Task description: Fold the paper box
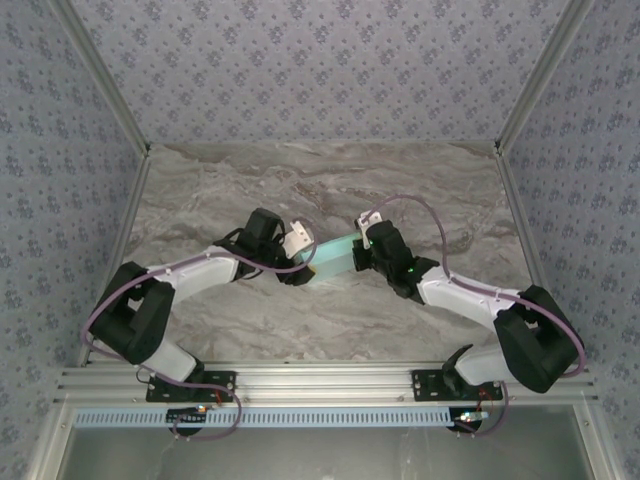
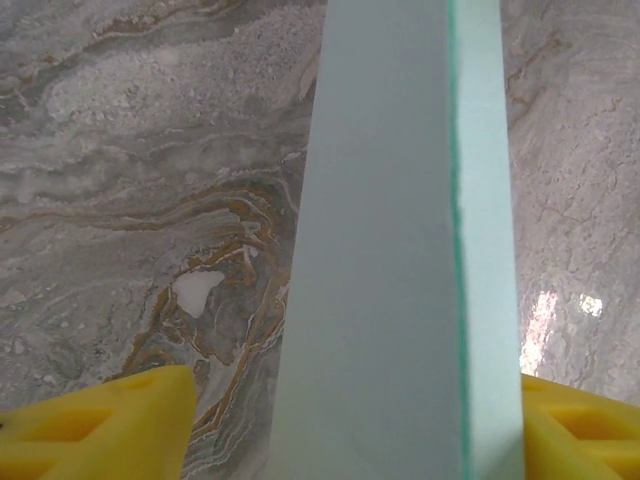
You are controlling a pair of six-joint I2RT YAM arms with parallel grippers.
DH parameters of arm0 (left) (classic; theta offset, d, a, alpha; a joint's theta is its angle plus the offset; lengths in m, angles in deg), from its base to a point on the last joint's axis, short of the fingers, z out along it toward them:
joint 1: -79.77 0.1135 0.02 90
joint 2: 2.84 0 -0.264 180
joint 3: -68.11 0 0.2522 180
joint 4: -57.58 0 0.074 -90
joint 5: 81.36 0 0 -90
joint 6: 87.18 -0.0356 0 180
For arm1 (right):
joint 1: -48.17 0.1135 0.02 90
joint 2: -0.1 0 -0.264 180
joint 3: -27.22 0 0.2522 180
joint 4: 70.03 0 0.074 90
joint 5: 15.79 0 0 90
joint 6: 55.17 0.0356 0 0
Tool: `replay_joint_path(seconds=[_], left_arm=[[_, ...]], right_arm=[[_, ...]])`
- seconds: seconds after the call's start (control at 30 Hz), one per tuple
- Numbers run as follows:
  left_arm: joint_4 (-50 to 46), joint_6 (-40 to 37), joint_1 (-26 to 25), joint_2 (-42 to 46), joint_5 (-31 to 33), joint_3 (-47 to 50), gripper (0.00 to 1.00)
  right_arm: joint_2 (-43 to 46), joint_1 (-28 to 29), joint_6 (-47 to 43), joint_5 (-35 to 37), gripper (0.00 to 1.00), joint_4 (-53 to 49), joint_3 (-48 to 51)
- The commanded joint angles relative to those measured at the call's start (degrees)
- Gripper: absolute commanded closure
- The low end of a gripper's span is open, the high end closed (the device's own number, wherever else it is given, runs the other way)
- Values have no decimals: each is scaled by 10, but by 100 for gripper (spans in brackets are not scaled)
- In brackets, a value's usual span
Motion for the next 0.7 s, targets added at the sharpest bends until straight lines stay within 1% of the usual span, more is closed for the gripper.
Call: replay_joint_path(seconds=[0.0, 0.13, 0.27, 0.33, 0.43, 0.53, 0.67], left_arm=[[-2, 23, 2, 37, 1, 2, 24], [-4, 53, 2, 72, 6, 13, 22], [-38, 103, 1, 108, 50, 14, 23], [-66, 131, -2, 123, 89, 11, 28], [-94, 149, -7, 133, 126, 11, 35], [-105, 154, -11, 132, 132, 4, 44], [-111, 153, -18, 121, 124, -12, 59]], right_arm=[[-8, 11, 20, 22, 96, -80, 23], [-8, 18, 24, 31, 96, -81, 20], [-7, 21, 27, 42, 96, -87, 17], [-5, 21, 28, 43, 96, -87, 17], [-5, 22, 30, 43, 96, -88, 18], [-6, 22, 31, 43, 96, -86, 19], [-7, 22, 30, 43, 96, -89, 14]])
